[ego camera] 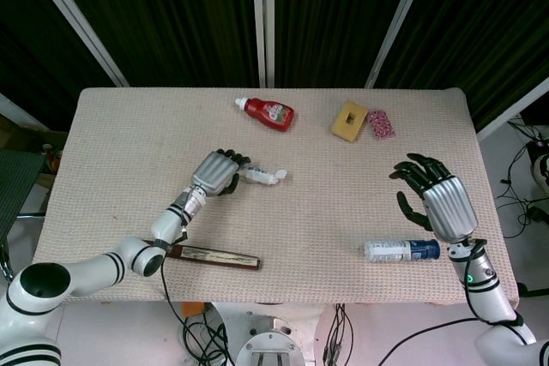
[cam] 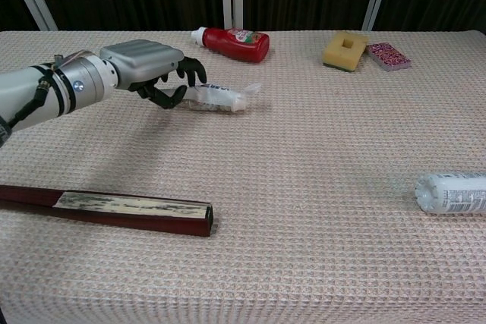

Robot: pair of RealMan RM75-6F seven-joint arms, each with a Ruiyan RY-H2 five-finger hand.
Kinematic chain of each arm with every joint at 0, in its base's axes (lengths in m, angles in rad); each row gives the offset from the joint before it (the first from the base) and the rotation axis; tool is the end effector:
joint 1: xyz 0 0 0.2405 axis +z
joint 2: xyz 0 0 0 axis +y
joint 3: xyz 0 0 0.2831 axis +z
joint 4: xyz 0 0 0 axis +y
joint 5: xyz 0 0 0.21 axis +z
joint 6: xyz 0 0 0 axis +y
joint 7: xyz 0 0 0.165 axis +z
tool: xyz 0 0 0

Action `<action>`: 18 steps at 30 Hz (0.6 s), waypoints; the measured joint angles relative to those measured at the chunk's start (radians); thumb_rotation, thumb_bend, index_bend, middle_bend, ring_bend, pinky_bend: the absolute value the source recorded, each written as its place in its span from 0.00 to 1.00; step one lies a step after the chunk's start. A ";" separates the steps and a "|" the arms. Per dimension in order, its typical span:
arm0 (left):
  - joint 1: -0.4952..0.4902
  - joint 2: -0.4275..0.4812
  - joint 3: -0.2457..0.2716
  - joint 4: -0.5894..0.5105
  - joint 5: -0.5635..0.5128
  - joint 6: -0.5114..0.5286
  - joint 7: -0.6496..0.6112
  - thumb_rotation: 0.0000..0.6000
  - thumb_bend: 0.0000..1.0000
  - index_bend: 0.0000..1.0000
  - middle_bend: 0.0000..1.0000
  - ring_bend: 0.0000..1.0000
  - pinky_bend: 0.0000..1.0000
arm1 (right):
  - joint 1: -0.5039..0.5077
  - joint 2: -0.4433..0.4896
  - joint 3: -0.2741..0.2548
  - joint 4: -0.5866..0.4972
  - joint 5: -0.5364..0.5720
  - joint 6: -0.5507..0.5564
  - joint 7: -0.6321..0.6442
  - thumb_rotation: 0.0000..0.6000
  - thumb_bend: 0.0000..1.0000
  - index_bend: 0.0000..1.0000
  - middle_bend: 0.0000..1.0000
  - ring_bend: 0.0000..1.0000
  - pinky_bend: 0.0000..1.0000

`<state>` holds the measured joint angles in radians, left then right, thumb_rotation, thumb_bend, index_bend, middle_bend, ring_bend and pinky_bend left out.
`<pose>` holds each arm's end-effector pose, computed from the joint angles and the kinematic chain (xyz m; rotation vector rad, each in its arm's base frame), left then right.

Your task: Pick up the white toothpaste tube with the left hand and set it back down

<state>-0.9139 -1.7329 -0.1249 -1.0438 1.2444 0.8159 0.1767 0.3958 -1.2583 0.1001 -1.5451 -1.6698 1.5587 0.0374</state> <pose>-0.1495 0.4319 -0.0772 -2.0372 -0.7556 -0.8409 -0.2231 -0.2933 0.1388 1.5818 -0.6184 1.3868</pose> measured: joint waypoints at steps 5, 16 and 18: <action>0.048 0.099 -0.004 -0.132 -0.019 0.057 0.039 0.60 0.67 0.18 0.23 0.20 0.26 | -0.020 0.016 0.001 -0.006 0.021 0.002 0.003 1.00 0.44 0.37 0.34 0.18 0.32; 0.313 0.450 -0.003 -0.462 -0.029 0.441 0.079 0.69 0.37 0.18 0.23 0.20 0.24 | -0.080 0.153 -0.018 -0.122 0.224 -0.139 -0.006 1.00 0.38 0.11 0.17 0.05 0.20; 0.393 0.504 0.010 -0.492 -0.010 0.543 0.067 0.70 0.36 0.18 0.23 0.20 0.22 | -0.095 0.163 -0.021 -0.127 0.233 -0.144 0.018 1.00 0.38 0.10 0.16 0.05 0.19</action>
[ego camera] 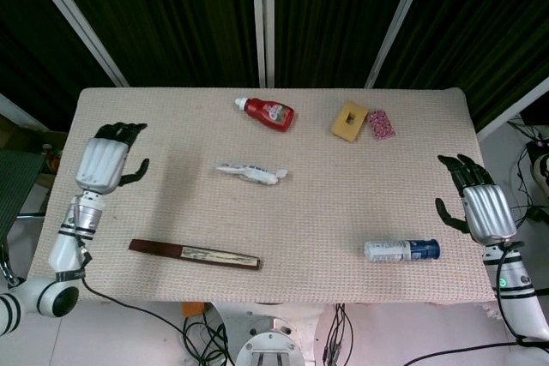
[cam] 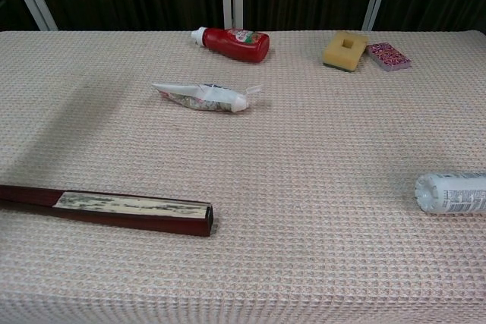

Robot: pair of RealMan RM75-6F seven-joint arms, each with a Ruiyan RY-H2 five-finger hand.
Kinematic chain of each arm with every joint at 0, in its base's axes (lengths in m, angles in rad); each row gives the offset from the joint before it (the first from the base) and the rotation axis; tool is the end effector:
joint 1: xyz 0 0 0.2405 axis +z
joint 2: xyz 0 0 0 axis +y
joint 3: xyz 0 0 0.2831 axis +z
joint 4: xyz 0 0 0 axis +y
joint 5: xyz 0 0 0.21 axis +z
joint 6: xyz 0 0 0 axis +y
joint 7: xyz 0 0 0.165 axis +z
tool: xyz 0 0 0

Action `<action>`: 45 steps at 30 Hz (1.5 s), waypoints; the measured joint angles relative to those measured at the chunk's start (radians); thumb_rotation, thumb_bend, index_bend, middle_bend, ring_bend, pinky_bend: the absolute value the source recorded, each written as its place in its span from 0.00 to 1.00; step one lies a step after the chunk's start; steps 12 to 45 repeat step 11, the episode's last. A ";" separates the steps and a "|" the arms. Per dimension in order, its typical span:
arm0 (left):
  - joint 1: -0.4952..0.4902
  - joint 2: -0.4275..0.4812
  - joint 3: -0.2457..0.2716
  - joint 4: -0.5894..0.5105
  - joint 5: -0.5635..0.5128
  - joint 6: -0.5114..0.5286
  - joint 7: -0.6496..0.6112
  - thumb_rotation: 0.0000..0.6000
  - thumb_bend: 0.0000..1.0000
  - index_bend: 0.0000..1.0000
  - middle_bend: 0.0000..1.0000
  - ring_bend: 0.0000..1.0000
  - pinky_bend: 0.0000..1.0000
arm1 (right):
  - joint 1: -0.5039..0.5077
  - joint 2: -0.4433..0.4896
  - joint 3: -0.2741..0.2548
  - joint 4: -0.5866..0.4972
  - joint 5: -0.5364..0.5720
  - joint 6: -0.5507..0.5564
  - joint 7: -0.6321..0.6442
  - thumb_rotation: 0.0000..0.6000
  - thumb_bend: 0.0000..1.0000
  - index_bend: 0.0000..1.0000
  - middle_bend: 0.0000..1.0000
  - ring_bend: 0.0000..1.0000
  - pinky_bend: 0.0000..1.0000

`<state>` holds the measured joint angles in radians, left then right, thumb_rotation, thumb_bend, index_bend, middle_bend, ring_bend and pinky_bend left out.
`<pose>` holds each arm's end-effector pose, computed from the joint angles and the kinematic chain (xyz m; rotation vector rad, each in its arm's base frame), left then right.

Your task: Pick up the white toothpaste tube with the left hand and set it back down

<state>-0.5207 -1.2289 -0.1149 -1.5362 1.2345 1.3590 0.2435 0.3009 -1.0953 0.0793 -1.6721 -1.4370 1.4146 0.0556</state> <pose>-0.2577 0.3543 0.1454 -1.4828 -0.6609 -0.9272 -0.2828 -0.2760 0.1707 1.4556 -0.9012 1.0872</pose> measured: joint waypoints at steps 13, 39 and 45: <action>0.294 0.109 0.157 -0.118 0.163 0.263 -0.009 0.79 0.36 0.18 0.23 0.20 0.20 | -0.060 -0.041 -0.044 0.004 -0.092 0.042 0.059 1.00 0.39 0.10 0.16 0.05 0.19; 0.294 0.109 0.157 -0.118 0.163 0.263 -0.009 0.79 0.36 0.18 0.23 0.20 0.20 | -0.060 -0.041 -0.044 0.004 -0.092 0.042 0.059 1.00 0.39 0.10 0.16 0.05 0.19; 0.294 0.109 0.157 -0.118 0.163 0.263 -0.009 0.79 0.36 0.18 0.23 0.20 0.20 | -0.060 -0.041 -0.044 0.004 -0.092 0.042 0.059 1.00 0.39 0.10 0.16 0.05 0.19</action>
